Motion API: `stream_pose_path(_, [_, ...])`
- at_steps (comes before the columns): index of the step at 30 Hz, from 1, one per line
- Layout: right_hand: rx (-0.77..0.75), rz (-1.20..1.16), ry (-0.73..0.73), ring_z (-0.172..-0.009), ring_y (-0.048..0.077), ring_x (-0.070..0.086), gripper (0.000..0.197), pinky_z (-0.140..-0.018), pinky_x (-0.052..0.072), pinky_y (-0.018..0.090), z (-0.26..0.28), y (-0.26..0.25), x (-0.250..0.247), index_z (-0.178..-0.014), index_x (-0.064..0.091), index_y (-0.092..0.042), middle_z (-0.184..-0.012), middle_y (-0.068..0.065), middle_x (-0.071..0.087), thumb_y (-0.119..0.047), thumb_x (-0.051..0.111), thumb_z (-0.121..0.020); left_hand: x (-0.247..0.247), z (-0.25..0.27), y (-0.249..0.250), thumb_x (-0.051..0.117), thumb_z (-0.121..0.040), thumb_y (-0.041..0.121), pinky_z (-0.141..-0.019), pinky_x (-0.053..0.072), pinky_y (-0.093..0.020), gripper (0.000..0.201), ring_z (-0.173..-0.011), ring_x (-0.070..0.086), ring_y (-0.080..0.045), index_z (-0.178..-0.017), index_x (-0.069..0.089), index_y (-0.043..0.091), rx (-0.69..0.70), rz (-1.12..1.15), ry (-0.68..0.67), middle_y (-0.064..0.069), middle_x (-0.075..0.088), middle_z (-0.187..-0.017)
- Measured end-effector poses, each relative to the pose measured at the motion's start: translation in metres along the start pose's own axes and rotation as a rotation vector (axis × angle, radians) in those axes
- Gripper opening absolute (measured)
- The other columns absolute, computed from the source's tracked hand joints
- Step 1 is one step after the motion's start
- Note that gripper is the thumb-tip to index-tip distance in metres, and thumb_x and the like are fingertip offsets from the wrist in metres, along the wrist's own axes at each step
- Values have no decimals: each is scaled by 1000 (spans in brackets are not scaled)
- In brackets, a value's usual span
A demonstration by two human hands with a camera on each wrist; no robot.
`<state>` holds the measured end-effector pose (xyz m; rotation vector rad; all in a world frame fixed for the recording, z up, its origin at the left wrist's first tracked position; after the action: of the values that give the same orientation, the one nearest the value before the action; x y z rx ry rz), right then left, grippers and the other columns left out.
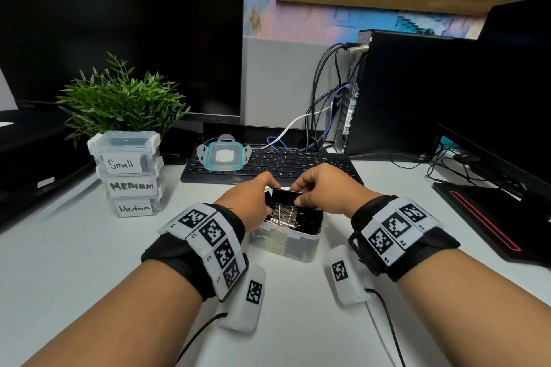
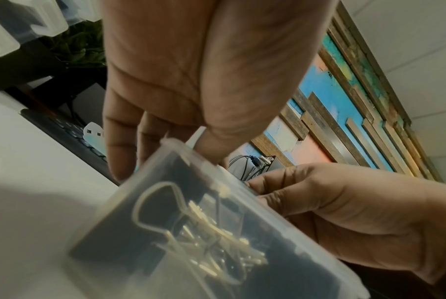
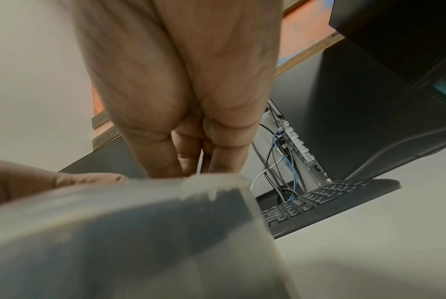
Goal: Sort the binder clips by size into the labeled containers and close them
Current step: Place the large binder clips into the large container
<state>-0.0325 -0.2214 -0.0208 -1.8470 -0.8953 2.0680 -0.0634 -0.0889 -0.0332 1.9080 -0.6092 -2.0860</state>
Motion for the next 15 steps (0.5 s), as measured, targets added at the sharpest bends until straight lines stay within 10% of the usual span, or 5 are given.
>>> stream_pose_path(6, [-45,45,2,-69,8,54,26,-66,47,20,-2,-8,4,-103,70,-17,-78,-4,60,-5,70,-80,-2,0,-1,58,-90,11,-65,39,-26,34,-65,49,-11,-118,45,24,-7,27,25,5,50,-79])
stream_pose_path(15, [-44,61,3,-81,12,59,26,-78,50,25,-1,-8,5,-104,69,-17,-87,-2,66,-5,70,-81,1,0,-4,58,-91,14,-77,40,-26,44,-90,55,-18,-129,40,23,-9,60,3,-3,61,-107])
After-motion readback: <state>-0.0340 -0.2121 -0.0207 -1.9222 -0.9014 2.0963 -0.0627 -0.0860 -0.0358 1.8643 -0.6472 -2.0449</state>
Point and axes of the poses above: each hand's wrist, its own z-axis away from the middle knuckle, its own x-axis out of the palm, y = z × x, the point moved 6 cm from there along -z, towards the middle knuckle
